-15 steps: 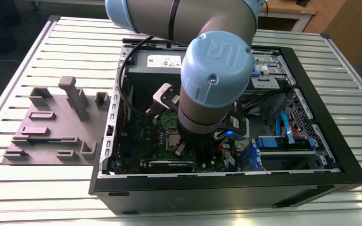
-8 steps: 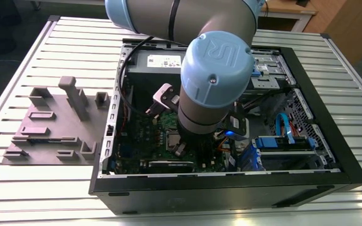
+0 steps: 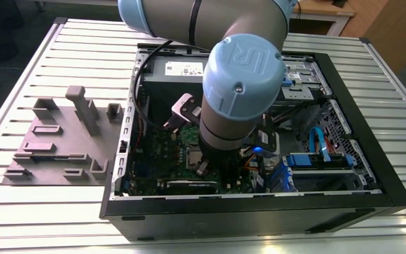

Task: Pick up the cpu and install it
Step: 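Install the first cpu locking lever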

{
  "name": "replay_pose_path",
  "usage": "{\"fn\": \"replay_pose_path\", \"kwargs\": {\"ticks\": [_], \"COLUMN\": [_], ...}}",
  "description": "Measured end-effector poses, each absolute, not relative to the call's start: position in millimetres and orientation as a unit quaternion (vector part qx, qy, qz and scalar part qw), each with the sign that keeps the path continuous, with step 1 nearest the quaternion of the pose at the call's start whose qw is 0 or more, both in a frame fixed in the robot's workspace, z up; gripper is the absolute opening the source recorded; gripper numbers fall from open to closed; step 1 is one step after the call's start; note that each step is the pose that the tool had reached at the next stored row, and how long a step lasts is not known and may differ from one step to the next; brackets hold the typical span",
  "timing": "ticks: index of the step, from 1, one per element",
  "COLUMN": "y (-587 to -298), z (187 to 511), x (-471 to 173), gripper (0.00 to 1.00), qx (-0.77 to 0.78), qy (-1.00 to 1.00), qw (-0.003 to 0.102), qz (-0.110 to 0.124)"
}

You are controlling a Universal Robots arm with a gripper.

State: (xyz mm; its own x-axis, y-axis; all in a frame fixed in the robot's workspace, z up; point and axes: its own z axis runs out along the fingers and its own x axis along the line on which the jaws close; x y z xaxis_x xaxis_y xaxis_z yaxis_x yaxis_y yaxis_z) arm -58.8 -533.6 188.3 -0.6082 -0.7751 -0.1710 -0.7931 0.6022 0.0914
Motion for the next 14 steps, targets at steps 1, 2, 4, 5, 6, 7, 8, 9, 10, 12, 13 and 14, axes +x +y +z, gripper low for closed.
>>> {"fn": "replay_pose_path", "kwargs": {"ticks": [1,2,4,5,6,7,8,9,10,12,13,14], "y": [-533.6,-533.6,-533.4,-533.4,-533.3,-533.3,-533.3,-533.3,-533.3,-533.2,-532.8,-532.2], "z": [188.3,188.8,192.1,194.0,195.0,194.9,194.9,195.0,195.0,195.0,195.1,195.1], "x": [-58.8,-58.8,-58.7,-58.7,-58.7,-58.7,-58.7,-58.8,-58.8,-58.7,-58.7,-58.7], "gripper": [0.10,0.10,0.10,0.10,0.10,0.10,0.10,0.10,0.10,0.10,0.10,0.10], "qx": [-0.439,-0.439,-0.437,-0.436,-0.436,-0.435,-0.433,-0.426,-0.419,-0.404,-0.400,-0.397], "qy": [0.893,0.893,0.894,0.895,0.895,0.895,0.897,0.900,0.903,0.910,0.912,0.913], "qw": [0.057,0.057,0.056,0.056,0.055,0.055,0.055,0.056,0.056,0.058,0.058,0.058], "qz": [0.079,0.079,0.079,0.078,0.078,0.078,0.078,0.077,0.077,0.076,0.075,0.075]}}
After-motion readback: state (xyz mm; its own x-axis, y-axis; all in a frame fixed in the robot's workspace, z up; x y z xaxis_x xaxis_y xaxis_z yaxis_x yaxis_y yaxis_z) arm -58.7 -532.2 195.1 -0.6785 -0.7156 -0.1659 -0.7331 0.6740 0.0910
